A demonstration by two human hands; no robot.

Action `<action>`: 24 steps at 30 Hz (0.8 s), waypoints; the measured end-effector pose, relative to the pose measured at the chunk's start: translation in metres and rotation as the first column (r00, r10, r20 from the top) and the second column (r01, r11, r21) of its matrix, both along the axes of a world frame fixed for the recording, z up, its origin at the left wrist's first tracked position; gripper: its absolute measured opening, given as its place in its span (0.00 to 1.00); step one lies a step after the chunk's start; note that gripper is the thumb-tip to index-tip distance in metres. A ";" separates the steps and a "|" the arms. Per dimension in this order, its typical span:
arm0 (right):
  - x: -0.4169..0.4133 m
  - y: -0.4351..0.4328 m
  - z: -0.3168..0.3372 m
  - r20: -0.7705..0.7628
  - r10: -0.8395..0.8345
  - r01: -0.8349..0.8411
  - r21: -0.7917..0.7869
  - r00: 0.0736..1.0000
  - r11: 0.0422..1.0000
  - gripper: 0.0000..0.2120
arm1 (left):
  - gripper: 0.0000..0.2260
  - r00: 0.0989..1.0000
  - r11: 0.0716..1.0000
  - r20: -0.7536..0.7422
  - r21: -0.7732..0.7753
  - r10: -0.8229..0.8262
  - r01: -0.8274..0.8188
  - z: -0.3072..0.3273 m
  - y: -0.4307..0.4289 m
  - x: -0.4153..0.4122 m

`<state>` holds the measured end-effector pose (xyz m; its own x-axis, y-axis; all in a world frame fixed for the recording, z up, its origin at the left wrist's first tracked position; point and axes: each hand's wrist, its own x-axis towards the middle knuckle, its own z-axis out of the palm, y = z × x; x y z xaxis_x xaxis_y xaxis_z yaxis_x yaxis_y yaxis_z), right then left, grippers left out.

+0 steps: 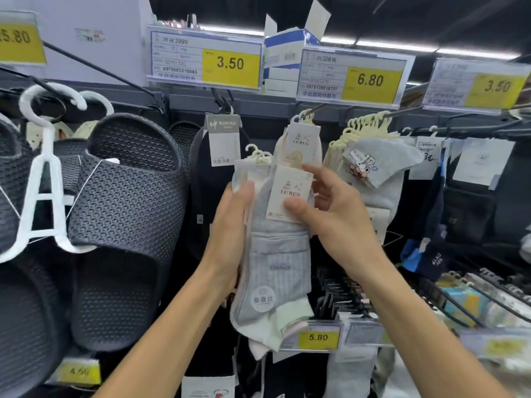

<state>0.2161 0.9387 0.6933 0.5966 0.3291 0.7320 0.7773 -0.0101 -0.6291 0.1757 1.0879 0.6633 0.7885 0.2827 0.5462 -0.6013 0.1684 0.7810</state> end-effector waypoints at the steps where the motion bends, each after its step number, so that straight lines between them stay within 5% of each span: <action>1: 0.004 -0.003 0.000 -0.047 0.058 -0.056 0.044 0.997 0.997 0.20 | 0.18 1.000 1.000 0.004 0.002 0.005 -0.005 0.001 0.000 0.001; 7: 0.013 -0.011 0.001 -0.129 0.172 -0.154 0.136 0.977 0.979 0.19 | 0.14 0.995 0.998 0.083 0.009 0.062 -0.063 0.003 -0.004 0.003; 15: 0.038 -0.014 0.036 -0.138 -0.028 0.070 0.310 0.990 0.948 0.15 | 0.14 0.989 0.994 0.102 -0.026 0.106 -0.104 -0.001 0.004 0.002; 20: 0.063 -0.002 0.060 -0.082 -0.112 0.130 0.252 0.990 0.959 0.14 | 0.14 0.991 0.995 0.092 -0.030 0.102 -0.099 0.001 0.000 0.001; 24: 0.076 0.011 0.062 -0.018 -0.190 0.191 0.112 0.982 0.975 0.24 | 0.13 0.994 0.996 0.081 -0.033 0.080 -0.078 0.002 -0.003 0.000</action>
